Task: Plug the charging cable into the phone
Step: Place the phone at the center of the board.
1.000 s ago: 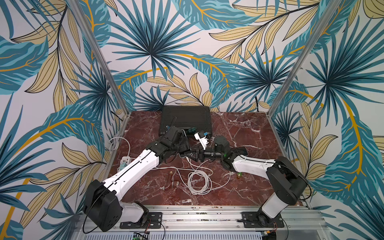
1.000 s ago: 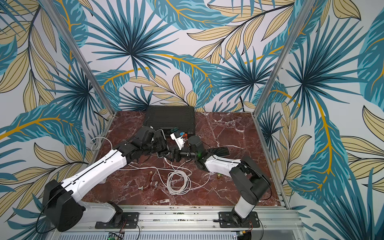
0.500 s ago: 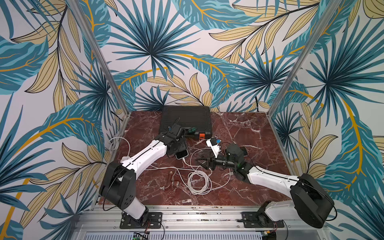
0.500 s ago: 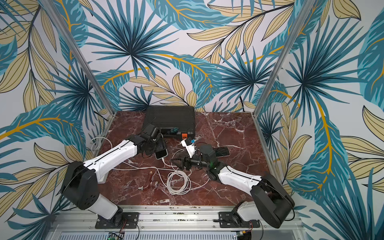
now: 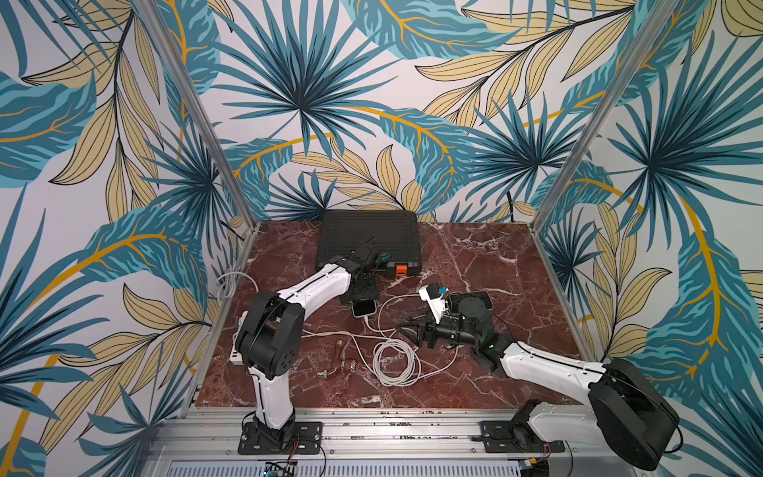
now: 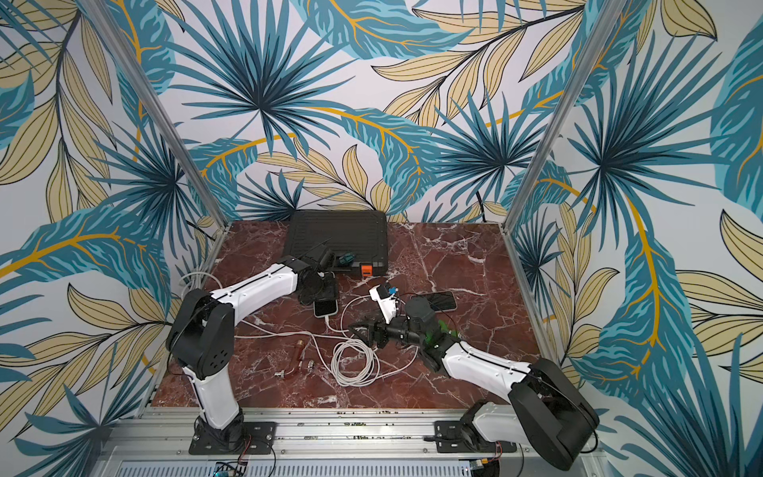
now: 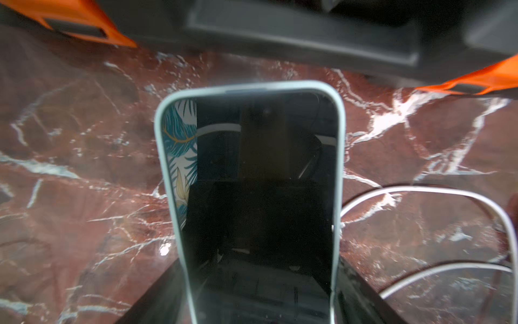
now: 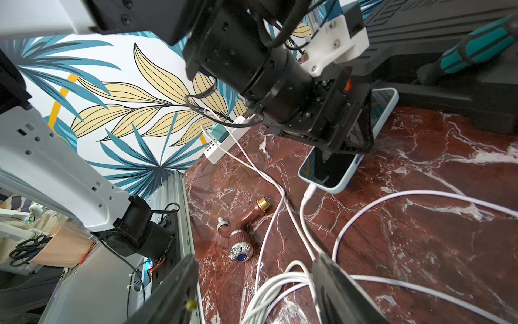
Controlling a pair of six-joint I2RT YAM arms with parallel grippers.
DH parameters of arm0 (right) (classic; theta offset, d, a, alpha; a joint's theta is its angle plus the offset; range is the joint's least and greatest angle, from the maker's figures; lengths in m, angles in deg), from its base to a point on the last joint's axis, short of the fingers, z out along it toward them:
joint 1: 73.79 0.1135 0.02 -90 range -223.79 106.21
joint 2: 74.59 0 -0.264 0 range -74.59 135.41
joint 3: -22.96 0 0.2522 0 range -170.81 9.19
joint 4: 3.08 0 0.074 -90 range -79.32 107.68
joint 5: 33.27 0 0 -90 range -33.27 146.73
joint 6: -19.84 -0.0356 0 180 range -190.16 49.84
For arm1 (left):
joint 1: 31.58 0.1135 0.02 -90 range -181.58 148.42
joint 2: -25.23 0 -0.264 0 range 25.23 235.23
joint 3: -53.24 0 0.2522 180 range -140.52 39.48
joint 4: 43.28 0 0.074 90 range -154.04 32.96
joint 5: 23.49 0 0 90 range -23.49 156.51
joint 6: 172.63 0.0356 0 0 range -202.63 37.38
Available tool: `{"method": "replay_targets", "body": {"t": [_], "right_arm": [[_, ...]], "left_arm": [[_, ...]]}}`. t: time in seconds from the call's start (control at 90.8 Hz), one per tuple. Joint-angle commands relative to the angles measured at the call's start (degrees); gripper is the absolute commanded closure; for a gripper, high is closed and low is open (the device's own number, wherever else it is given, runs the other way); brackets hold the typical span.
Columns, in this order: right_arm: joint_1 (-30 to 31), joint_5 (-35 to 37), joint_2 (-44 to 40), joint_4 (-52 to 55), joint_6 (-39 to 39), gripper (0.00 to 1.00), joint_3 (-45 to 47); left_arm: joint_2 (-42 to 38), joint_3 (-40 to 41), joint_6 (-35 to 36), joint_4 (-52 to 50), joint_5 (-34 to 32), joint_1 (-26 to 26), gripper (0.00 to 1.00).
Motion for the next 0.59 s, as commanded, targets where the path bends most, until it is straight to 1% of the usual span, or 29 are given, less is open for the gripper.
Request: {"method": "replay_targets", "body": {"t": [0.0, 0.308, 0.452, 0.584], "right_arm": [[-0.2, 0.9, -1.5, -1.0, -0.8, 0.30, 1.5], [-0.2, 1.2, -2.8, 0.0, -1.2, 0.30, 1.9], [-0.2, 2.0, -4.1, 1.3, -1.0, 0.30, 2.3], [-0.2, 2.5, -4.9, 2.1, -0.7, 0.29, 2.6]], "left_arm": [[1.1, -2.2, 2.8, -1.8, 1.7, 0.6, 0.88], [6.9, -5.7, 5.1, -3.7, 3.3, 1.2, 0.88], [8.4, -6.3, 5.6, -3.8, 3.4, 1.4, 0.84], [9.5, -6.8, 5.9, -4.1, 3.2, 1.4, 0.79]]}}
